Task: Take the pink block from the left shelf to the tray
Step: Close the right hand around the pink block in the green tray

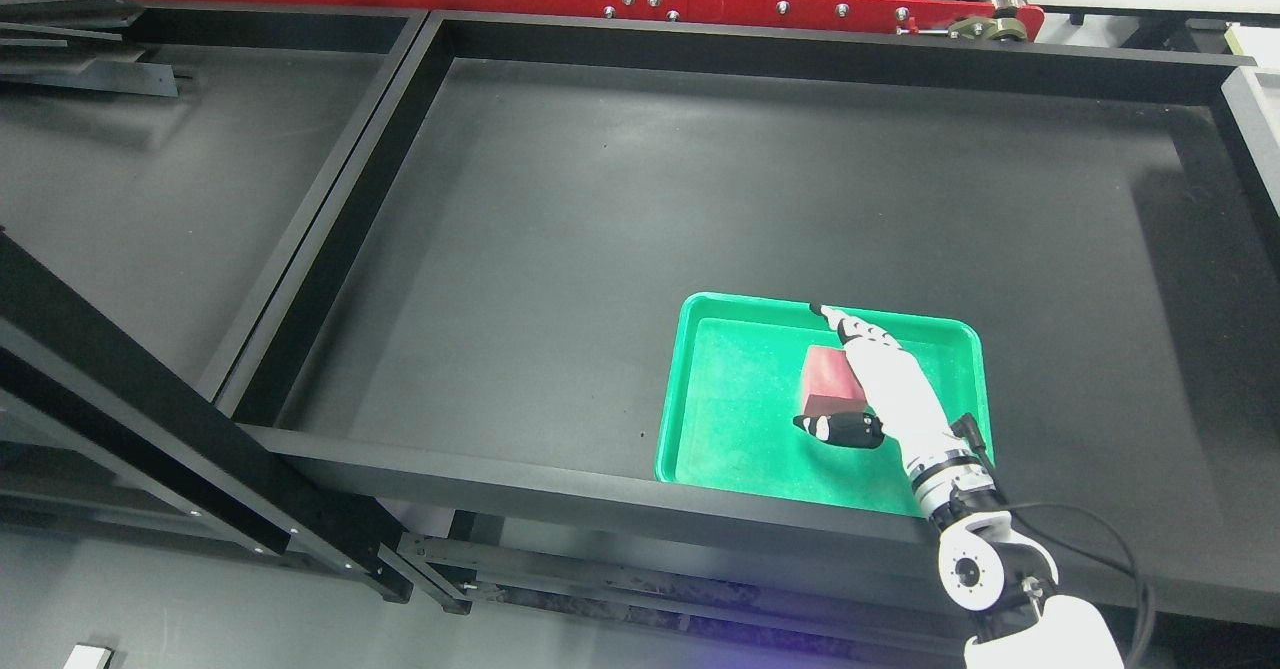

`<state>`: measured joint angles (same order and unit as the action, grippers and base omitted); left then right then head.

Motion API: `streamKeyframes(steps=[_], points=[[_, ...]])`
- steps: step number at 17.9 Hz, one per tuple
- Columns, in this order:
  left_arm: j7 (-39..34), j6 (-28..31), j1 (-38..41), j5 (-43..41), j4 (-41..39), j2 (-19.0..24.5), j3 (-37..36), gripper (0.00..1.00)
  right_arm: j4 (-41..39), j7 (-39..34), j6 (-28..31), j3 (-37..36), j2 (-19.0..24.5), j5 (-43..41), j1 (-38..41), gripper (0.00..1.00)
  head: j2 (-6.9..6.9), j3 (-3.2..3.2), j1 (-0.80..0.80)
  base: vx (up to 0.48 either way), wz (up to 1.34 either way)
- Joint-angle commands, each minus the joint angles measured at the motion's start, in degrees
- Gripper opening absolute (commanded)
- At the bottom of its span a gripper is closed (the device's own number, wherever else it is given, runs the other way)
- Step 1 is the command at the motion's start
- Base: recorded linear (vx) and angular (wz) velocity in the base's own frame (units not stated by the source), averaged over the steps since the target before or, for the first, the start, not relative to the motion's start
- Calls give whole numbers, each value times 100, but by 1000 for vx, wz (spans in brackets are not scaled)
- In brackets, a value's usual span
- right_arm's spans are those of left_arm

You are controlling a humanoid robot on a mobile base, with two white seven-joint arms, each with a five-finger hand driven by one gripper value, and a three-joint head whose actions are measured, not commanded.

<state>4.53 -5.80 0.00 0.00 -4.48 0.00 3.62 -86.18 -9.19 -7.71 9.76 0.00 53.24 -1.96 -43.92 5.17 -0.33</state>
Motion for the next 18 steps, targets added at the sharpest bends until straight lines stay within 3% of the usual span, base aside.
streamKeyframes(steps=[1,16,18], points=[[4,0,35,-9,0,100,-2,100,242,49,24,-27,-100,99,-164,100,0,0,0,0,0],[4,0,35,-9,0,100,-2,100,567,-12,139,70,-404,424,-181,99,0,0,0,0,0],[4,0,35,-9,0,100,7,100,567,40,95,70,-404,433,-199,94,0,0,0,0,0]])
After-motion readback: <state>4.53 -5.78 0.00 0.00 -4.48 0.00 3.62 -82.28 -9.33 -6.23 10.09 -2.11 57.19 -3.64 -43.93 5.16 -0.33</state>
